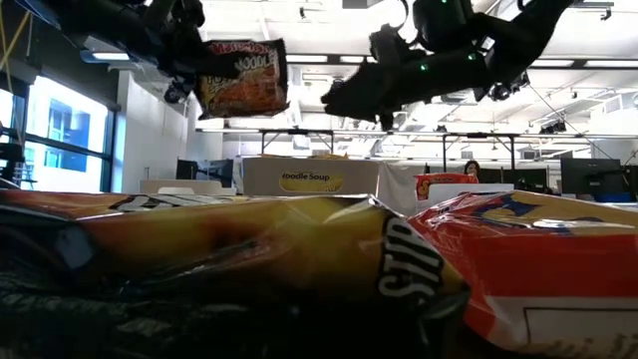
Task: Sort Maruchan noodles
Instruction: Put the black noodle pack into the white bin
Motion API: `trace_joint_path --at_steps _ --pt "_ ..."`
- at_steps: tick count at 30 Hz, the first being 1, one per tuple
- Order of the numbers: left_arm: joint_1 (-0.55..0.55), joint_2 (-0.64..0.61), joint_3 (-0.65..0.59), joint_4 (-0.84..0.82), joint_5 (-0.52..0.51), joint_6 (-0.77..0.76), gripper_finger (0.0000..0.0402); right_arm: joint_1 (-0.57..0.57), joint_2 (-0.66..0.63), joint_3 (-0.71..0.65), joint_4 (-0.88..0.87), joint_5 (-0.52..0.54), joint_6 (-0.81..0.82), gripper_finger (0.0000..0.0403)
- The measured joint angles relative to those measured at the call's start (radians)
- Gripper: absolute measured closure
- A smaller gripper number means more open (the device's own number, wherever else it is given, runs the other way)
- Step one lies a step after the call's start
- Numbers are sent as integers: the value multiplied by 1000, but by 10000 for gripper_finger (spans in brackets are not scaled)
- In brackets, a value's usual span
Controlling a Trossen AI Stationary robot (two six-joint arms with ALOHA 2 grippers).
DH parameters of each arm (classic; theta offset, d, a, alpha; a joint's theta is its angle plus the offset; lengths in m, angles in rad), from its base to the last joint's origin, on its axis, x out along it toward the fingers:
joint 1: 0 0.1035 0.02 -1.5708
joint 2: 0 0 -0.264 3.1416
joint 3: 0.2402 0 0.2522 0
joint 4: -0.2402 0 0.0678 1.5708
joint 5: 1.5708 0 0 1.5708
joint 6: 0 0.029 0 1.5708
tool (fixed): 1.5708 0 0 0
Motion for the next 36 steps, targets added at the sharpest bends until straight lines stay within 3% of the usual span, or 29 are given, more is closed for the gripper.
trace_joint_path --at_steps 4,8,14,36 --pt "-1 28 0 53 81 -7 309 8 34 56 1 -51 48 176" --pt "-3 51 0 90 126 22 309 8 65 97 0 -81 74 136" --pt "-11 72 0 154 141 52 309 8 97 101 117 -201 121 131" --pt "-28 144 0 268 139 25 309 20 143 101 230 -234 135 130"
